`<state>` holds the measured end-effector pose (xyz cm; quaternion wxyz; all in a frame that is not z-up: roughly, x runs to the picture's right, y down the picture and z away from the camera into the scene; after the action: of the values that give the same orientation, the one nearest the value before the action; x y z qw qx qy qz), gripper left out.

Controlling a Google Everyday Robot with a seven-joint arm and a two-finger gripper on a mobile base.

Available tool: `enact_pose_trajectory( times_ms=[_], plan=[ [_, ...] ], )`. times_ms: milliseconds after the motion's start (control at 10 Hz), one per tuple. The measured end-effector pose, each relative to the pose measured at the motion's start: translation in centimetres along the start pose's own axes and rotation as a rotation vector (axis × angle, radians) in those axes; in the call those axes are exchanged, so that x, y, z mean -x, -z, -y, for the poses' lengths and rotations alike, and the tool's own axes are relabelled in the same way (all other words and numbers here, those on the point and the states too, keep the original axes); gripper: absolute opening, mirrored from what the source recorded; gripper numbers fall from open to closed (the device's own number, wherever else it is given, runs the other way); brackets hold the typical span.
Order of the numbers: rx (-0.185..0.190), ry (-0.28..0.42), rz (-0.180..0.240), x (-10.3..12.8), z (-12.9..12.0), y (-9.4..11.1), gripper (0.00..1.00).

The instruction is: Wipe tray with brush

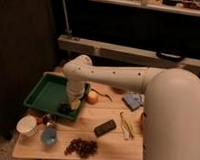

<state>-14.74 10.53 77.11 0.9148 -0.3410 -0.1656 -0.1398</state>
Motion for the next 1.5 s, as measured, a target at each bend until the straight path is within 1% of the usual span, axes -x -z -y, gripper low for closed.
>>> enact_pose_trajectory(
  times_ms=[100, 200, 300, 400, 500, 600, 700, 900, 1100, 1200, 1300, 1400, 1500],
  plan=[
    [-0.008, 0.008, 0.0, 1.0, 1.6, -0.3, 0.14],
    [-0.015, 0.01, -0.003, 1.4, 2.6, -0.6, 0.14],
    [-0.022, 0.002, -0.009, 1.4, 3.6, -0.7, 0.14],
    [-0.031, -0.015, -0.026, 0.8, 5.2, -0.9, 0.14],
    [-0.037, -0.027, -0.035, 0.6, 6.3, -1.1, 0.14],
    [-0.043, -0.041, -0.039, 0.3, 6.8, -1.0, 0.14],
    [-0.05, -0.067, -0.046, -0.6, 7.1, -0.8, 0.14],
    [-0.072, -0.128, -0.052, -3.4, 8.1, 0.5, 0.14],
    [-0.083, -0.176, -0.069, -6.4, 7.6, 2.1, 0.14],
    [-0.084, -0.187, -0.078, -7.3, 7.0, 2.6, 0.14],
    [-0.081, -0.189, -0.086, -7.6, 6.3, 3.0, 0.14],
    [-0.069, -0.186, -0.095, -7.8, 5.5, 3.1, 0.14],
    [-0.054, -0.169, -0.102, -7.5, 4.4, 3.2, 0.14]
  ],
)
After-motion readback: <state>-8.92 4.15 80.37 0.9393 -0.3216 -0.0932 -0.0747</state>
